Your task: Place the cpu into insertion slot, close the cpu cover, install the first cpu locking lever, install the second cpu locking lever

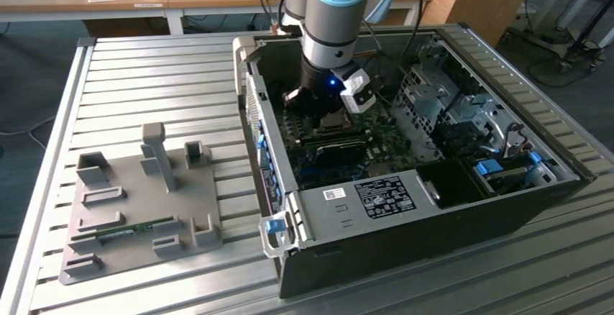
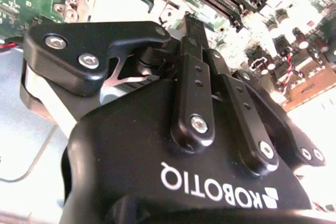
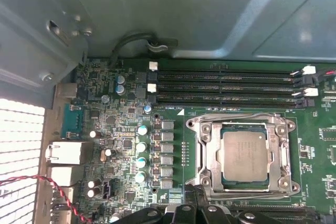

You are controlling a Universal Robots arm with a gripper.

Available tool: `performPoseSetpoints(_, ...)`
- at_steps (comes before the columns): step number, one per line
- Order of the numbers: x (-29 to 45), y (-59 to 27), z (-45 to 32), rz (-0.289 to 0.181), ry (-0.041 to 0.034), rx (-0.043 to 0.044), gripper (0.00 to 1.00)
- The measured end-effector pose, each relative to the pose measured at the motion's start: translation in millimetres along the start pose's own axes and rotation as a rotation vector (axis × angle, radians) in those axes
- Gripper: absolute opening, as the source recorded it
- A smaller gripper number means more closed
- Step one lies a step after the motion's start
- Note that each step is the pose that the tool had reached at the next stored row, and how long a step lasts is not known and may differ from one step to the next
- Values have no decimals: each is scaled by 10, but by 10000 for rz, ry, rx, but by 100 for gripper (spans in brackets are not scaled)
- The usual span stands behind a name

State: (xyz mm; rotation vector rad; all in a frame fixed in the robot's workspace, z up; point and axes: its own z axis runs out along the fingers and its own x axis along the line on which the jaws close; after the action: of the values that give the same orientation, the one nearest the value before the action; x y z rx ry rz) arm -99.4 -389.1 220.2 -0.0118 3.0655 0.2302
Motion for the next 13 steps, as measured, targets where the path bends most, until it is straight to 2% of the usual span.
performPoseSetpoints(13,-29,0,-3,0,1,0,11)
